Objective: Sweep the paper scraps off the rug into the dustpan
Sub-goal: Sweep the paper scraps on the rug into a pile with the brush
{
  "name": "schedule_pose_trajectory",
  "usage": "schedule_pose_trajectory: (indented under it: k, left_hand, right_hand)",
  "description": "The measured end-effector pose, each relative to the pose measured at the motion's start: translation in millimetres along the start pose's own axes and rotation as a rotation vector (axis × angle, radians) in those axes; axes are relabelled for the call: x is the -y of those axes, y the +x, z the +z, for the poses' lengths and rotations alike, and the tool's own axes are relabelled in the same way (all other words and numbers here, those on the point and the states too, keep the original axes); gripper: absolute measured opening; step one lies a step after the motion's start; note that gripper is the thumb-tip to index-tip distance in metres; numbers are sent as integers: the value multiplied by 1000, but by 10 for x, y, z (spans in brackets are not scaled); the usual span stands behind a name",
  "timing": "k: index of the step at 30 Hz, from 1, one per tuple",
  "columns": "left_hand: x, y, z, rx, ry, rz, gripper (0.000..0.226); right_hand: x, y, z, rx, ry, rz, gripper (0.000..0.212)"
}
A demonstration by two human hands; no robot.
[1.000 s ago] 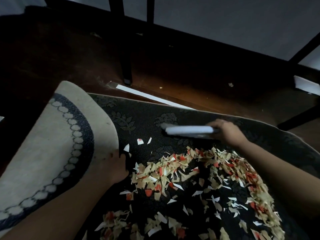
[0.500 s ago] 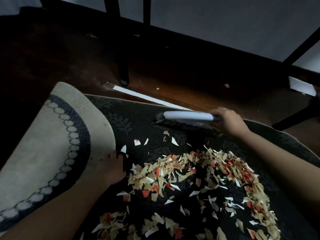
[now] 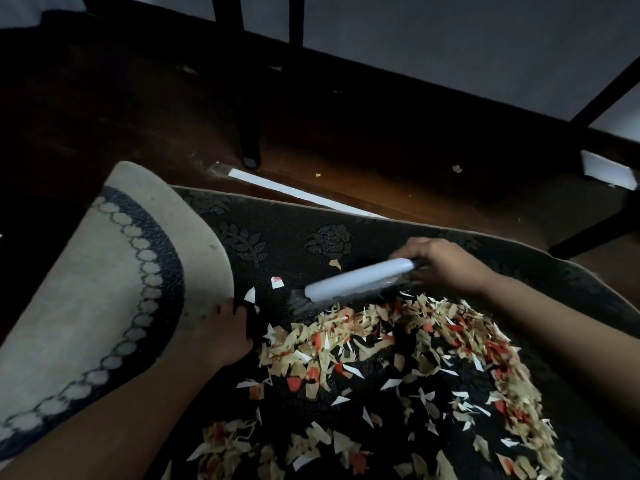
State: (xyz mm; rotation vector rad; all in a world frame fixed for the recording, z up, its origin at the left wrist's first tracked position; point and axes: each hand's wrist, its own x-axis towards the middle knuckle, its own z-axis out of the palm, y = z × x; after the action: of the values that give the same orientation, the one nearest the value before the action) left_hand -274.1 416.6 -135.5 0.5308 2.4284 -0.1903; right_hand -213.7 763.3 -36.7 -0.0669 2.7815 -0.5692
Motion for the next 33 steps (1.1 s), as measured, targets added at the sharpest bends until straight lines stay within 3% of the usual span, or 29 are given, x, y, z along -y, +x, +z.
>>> schedule_pose_trajectory:
  k: [3, 7, 11, 24, 28, 33]
  left_hand:
    - [-6, 8, -5, 13, -6, -3, 59]
    - [-3, 9, -17, 25, -5, -10, 57]
    - [1, 12, 2, 23, 4, -10, 56]
    - [41, 38, 27, 19, 6, -14, 55]
    - [38, 19, 13, 13, 16, -13, 53]
    - [20, -32, -25, -14, 57, -18, 50]
  right_hand:
    - [-10, -9, -65, -156, -17, 27, 36]
    - [-100, 232, 45, -328, -67, 250, 35]
    - [-91, 434, 202, -247, -61, 336, 32]
    - [240, 198, 244, -2, 5, -11, 37]
    - [167, 72, 19, -81, -7, -42, 35]
    - [-132, 185, -69, -217, -61, 135, 36]
